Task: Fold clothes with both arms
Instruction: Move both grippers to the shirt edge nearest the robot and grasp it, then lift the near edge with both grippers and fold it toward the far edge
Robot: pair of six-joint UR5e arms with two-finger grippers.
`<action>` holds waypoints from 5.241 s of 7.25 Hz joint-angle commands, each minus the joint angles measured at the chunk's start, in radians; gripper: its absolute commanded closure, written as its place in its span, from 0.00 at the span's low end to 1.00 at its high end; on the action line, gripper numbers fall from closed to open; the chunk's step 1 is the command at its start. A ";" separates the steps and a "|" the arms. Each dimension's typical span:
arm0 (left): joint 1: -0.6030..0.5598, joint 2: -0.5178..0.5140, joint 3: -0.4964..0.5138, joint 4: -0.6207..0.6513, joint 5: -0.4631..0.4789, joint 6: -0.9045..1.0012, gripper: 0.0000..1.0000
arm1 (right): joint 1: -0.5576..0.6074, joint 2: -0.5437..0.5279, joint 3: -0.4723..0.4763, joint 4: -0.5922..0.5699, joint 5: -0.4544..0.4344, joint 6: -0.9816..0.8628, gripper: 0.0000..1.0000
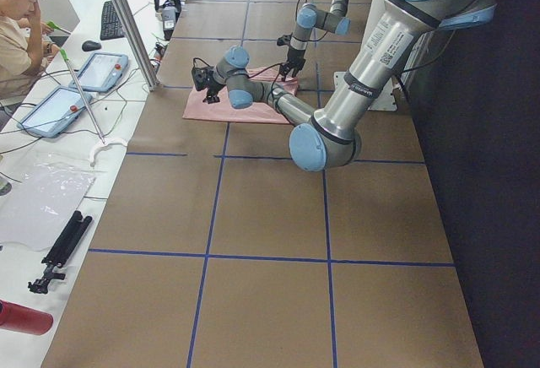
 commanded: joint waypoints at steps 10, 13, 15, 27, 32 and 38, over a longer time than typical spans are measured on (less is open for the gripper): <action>0.041 0.032 -0.095 0.015 -0.002 -0.040 0.42 | -0.009 -0.034 0.059 -0.021 0.001 0.030 1.00; 0.086 0.138 -0.246 0.050 -0.031 -0.077 0.42 | -0.018 -0.057 0.095 -0.021 0.001 0.025 1.00; 0.230 0.267 -0.406 0.062 0.035 -0.155 0.42 | -0.024 -0.063 0.098 -0.021 0.001 0.022 1.00; 0.481 0.366 -0.569 0.500 0.009 -0.294 0.42 | -0.023 -0.083 0.138 -0.021 0.003 0.019 1.00; 0.490 0.366 -0.571 0.497 0.009 -0.296 1.00 | -0.023 -0.086 0.136 -0.021 0.009 0.019 1.00; 0.501 0.439 -0.795 0.510 0.004 -0.388 1.00 | -0.032 -0.181 0.307 -0.021 0.017 0.016 1.00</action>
